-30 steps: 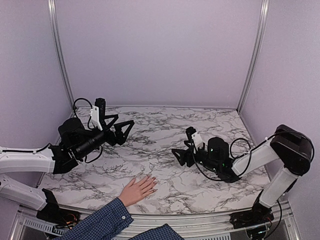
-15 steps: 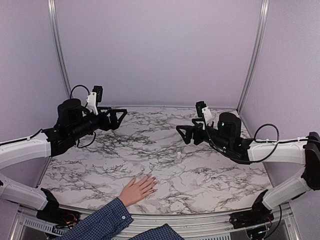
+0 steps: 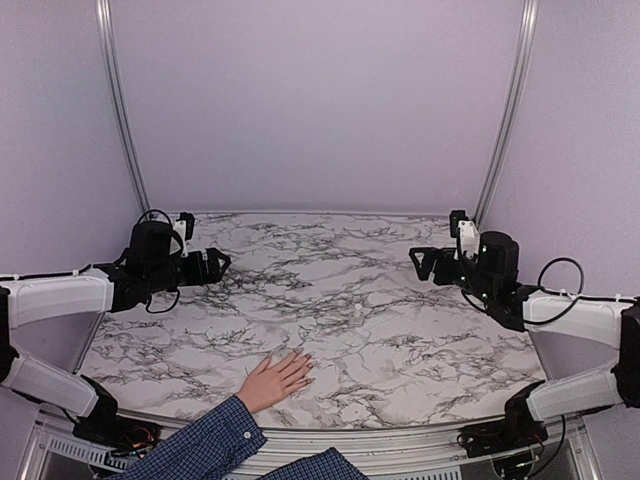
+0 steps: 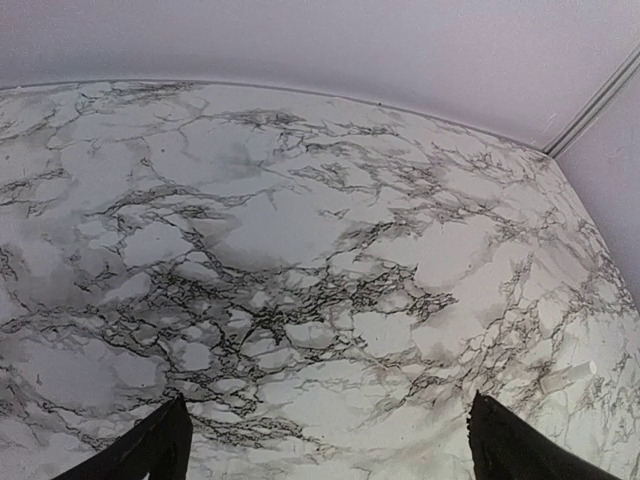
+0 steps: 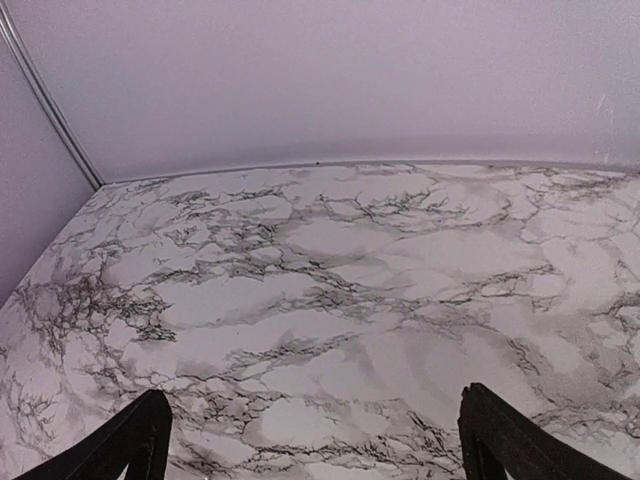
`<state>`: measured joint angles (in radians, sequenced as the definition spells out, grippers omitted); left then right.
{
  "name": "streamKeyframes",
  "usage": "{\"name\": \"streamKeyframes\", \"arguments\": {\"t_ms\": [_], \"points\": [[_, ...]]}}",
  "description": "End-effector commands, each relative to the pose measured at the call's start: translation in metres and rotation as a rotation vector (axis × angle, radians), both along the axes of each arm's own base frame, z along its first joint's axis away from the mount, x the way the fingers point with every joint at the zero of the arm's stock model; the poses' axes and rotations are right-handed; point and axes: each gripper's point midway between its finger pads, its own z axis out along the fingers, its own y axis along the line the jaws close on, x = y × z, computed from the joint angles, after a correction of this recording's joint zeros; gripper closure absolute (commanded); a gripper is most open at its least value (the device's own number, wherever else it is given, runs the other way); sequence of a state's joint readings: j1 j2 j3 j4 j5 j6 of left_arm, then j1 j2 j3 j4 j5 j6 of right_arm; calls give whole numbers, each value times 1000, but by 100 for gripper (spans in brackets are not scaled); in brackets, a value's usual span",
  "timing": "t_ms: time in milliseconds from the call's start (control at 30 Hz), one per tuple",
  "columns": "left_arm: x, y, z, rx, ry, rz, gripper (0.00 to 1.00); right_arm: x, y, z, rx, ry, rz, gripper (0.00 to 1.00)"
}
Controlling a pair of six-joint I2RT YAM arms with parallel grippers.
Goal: Paint the nails
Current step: Reset both arms
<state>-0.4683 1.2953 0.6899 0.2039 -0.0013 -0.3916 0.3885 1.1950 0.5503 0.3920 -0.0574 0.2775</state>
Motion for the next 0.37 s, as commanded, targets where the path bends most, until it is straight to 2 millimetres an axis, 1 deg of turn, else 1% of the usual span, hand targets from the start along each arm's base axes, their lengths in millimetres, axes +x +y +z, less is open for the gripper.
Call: {"name": "streamKeyframes", "arguments": {"t_ms": [0, 67, 133, 267, 333], "points": [[-4, 8, -6, -12, -5, 30, 1, -5, -4, -30, 18, 90, -3, 1], [-7, 12, -10, -6, -4, 44, 1, -7, -5, -42, 11, 119, -4, 1], [-10, 17, -12, 2, -8, 57, 1, -10, -4, -49, 18, 128, 5, 2], [-14, 22, -12, 16, -26, 62, 1, -15, -3, -50, 36, 112, 19, 2], [-14, 21, -10, 13, -30, 59, 1, -15, -3, -48, 37, 106, 20, 1]]}}
